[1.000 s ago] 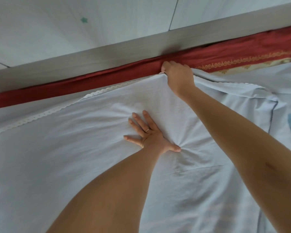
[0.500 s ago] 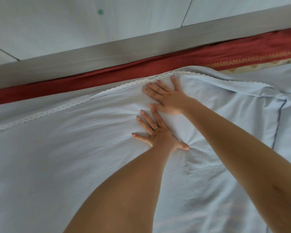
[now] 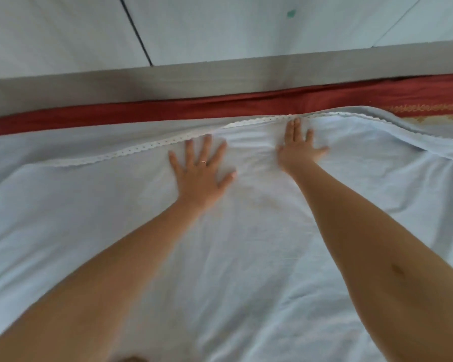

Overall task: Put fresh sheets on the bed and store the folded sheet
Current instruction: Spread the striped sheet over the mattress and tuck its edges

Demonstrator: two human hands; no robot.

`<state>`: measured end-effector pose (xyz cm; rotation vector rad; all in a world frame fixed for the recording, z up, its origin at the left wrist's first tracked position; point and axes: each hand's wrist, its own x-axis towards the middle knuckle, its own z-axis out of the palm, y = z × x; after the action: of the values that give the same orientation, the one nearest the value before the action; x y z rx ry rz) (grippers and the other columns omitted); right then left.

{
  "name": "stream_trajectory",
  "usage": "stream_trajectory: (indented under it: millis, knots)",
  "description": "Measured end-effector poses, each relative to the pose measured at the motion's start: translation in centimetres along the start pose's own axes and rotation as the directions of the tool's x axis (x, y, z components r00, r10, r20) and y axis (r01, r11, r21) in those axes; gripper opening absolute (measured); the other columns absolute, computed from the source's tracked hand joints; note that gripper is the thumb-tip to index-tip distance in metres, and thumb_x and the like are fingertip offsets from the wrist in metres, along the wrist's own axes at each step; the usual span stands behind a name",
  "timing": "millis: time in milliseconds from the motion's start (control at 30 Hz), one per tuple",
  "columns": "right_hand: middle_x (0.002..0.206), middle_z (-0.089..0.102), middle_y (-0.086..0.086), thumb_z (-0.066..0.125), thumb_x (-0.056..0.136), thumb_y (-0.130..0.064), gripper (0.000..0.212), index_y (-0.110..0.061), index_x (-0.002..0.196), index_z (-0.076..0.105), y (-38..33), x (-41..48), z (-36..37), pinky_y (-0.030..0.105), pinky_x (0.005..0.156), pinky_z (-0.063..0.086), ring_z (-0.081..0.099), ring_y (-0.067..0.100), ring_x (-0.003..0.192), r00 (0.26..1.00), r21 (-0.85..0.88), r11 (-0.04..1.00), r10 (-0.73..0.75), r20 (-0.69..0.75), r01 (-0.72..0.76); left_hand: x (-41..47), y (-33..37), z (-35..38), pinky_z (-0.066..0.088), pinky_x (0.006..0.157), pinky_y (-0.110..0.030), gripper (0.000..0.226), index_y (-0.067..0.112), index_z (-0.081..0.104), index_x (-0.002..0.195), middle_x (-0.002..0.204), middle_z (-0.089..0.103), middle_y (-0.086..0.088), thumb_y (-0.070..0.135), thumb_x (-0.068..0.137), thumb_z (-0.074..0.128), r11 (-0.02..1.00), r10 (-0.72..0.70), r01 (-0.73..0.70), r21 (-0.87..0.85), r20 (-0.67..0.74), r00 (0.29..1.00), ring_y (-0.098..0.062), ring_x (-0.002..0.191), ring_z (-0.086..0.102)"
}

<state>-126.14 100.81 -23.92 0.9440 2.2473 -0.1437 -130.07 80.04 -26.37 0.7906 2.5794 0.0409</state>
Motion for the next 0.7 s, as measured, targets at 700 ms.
stream_trajectory:
  millis: [700]
  knots:
    - [0.15,-0.036,-0.004,0.051,0.064,-0.084,0.116,-0.044,0.14,-0.026,-20.5,-8.1,2.4,0.08,0.096,0.001,-0.026,0.042,0.138,0.954,0.031,0.959,-0.282,0.099,0.28,-4.9,-27.3,-3.3,-0.006,0.101,-0.075,0.092,0.044,-0.033,0.134,0.147,-0.041,0.009,0.082,0.075,0.026,0.94,-0.339,0.326,0.101,0.163,0.926,-0.031,0.136,-0.034]
